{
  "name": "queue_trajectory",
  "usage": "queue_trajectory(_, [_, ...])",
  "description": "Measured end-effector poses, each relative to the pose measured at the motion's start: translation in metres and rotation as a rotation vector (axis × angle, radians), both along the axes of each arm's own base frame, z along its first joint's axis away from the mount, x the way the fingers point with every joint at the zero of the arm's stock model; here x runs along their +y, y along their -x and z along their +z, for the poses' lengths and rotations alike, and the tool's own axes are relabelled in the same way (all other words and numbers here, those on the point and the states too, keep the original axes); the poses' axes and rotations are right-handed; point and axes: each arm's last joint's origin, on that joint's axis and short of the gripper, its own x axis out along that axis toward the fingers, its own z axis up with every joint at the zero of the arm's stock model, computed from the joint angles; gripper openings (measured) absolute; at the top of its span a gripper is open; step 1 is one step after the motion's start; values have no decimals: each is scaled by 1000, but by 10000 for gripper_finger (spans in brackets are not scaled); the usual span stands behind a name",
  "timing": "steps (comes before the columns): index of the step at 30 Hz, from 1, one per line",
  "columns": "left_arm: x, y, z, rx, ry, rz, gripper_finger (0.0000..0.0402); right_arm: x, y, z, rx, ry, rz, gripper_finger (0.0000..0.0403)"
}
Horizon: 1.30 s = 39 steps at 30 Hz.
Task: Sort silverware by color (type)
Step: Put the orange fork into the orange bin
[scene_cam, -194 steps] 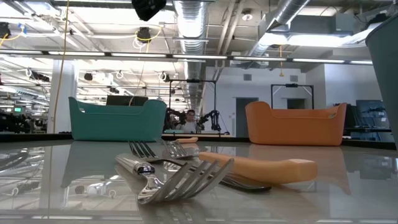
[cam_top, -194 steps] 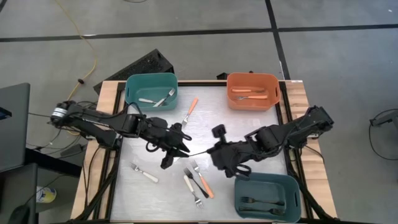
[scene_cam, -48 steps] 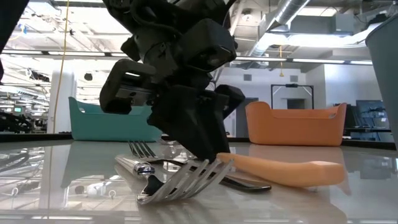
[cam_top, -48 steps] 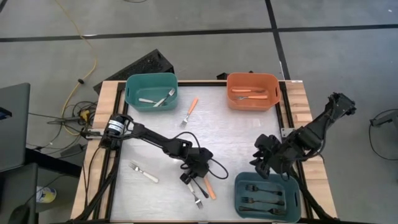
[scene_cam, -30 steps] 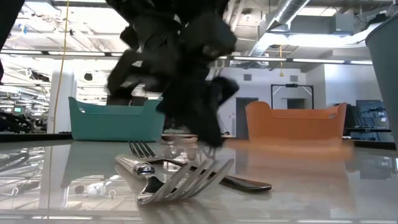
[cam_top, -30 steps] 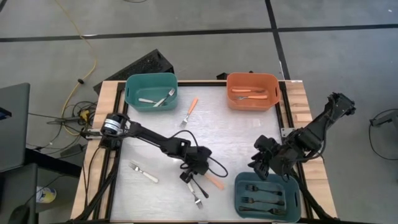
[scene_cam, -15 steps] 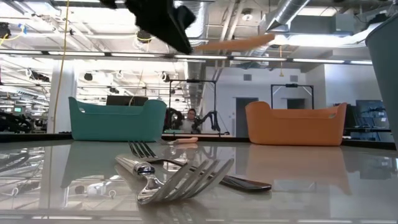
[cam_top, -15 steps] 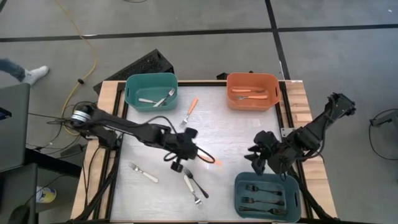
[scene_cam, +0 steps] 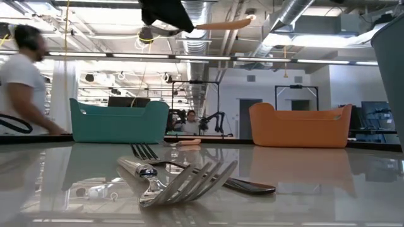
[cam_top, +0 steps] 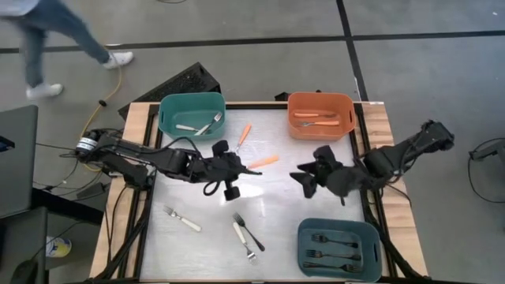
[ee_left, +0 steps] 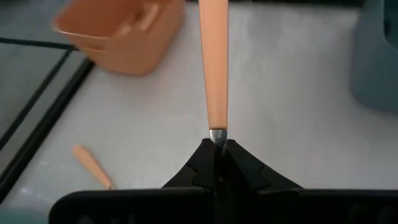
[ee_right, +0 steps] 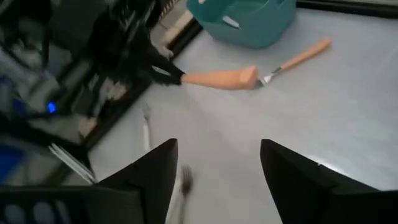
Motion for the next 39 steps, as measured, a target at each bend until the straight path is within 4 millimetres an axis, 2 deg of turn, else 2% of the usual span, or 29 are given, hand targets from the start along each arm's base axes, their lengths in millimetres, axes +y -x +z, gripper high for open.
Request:
queue_trajectory(7, [-9,-5,8,-107,-1,0,0,-21,-26,3,-69,-52,11,271])
queue_trajectory(16, [-9,-5,9,-128,-17,48,0,-41,-39,2,-92,-78,-22,272])
queue_trajectory(20, [-8,-4,10,-151,-28,119,0,-45,-44,-2,-82,-94,-34,272])
queue_trajectory(32, [-10,-5,10,-154,-15,84,0,-45,-64,-7,-126,-38,-18,272])
queue_trajectory(39, [-11,-5,10,-152,-15,83,0,-45,-65,-8,-116,-27,-27,257])
